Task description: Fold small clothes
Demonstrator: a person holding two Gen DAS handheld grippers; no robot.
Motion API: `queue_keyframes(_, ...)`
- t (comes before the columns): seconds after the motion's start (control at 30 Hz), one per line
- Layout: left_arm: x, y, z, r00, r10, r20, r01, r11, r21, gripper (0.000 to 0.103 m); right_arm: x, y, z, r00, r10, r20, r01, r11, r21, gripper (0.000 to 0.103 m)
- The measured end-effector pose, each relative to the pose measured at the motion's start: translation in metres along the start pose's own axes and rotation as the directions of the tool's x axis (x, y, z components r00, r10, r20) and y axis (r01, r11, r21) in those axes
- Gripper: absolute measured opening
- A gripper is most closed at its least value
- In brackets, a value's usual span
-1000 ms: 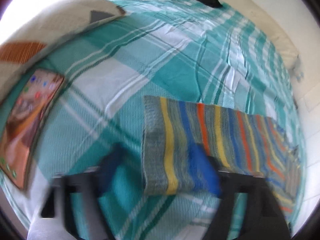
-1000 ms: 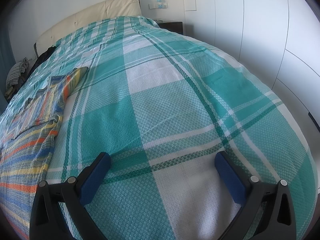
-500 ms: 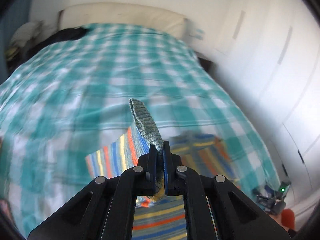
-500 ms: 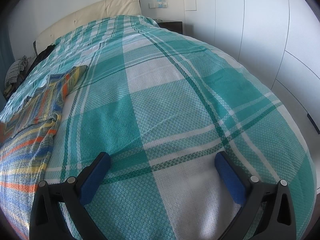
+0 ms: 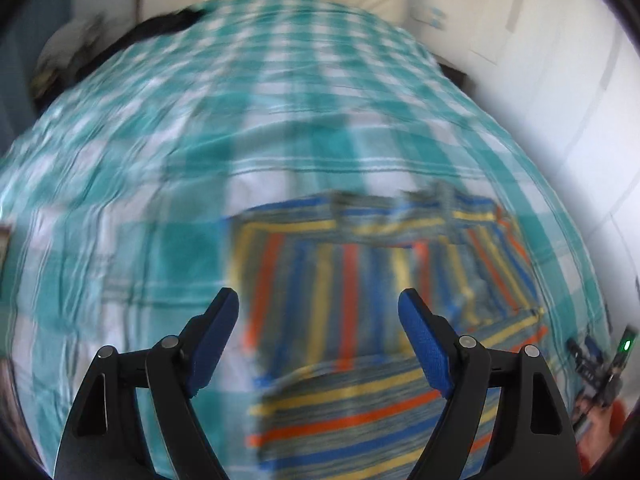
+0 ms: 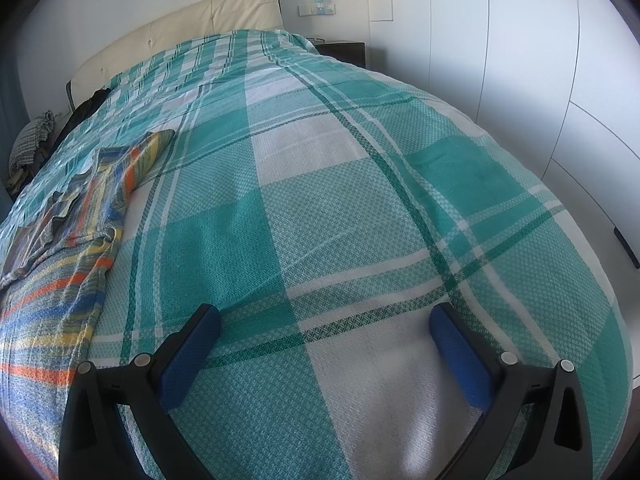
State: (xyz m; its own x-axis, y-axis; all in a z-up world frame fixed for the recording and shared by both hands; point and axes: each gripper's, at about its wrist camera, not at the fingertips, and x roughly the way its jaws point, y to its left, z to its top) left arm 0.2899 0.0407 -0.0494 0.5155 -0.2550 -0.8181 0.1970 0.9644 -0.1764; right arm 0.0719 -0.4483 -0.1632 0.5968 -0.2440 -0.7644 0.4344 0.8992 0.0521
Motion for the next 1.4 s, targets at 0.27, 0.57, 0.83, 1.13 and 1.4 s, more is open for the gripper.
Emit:
queue_keyframes(0.27,0.054,0.035,-0.029,0.965,-0.174,-0.195,0.147,0.978,-0.147,0.077,0.001,0.002,0.001,1.000,-0.013,-0.002,0.013,1.000,-0.010,0.103)
queue_keyframes(0.57,0.071,0.047,-0.055,0.992,-0.036,-0.119,0.010,0.977,-0.213,0.004,0.001,0.002,0.001,1.000,-0.013,-0.002,0.013,1.000,-0.010,0.103)
queue_keyframes(0.83,0.065,0.047,-0.060,0.991,-0.026,-0.131,-0.002,0.978,-0.209,0.049,0.000,0.003,0.001,1.000,-0.019,-0.004,0.018,1.000,-0.014,0.103)
queue_keyframes(1.13,0.035,0.013,-0.036,0.998,-0.063,0.007,0.064,0.998,-0.029,0.069,0.000,0.003,0.001,1.000,-0.023,-0.006,0.023,1.000,-0.017,0.103)
queue_keyframes(1.4,0.063,-0.024,-0.090,0.990,0.054,-0.131,-0.023,0.975,0.222,0.078,0.000,0.003,0.001,1.000,-0.021,-0.006,0.021,1.000,-0.016,0.103)
